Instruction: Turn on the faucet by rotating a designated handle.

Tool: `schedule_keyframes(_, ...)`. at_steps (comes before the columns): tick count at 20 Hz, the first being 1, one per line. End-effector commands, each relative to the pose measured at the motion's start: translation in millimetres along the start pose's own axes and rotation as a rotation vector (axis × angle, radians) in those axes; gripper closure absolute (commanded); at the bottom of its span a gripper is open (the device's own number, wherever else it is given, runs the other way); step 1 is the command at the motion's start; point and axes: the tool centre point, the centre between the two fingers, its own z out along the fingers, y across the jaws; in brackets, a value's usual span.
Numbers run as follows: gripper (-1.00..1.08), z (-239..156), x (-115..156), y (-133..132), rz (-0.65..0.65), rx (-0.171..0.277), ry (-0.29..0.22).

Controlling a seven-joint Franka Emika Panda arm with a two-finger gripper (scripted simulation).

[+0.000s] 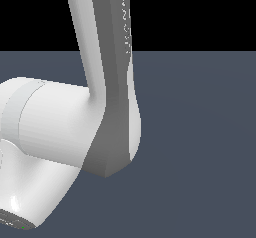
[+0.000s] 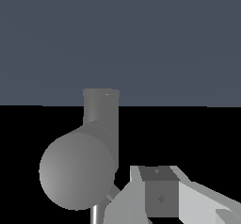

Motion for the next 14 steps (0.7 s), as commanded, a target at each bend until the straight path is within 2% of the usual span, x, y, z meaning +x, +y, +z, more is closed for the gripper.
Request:
schedule_keyframes(1, 1.08, 0, -22, -1, 0.005, -0.001, -0.029)
schedule_keyframes(4, 1.08, 0, -29, -3, 0.005, -0.001, -0.031)
schedule_keyframes(5, 1.08, 0, -6, -9, -0.002, 0.008, 0.01)
schedule_keyframes(14, 1.08, -1, -31, -34, 0.003, 0.002, -0.017)
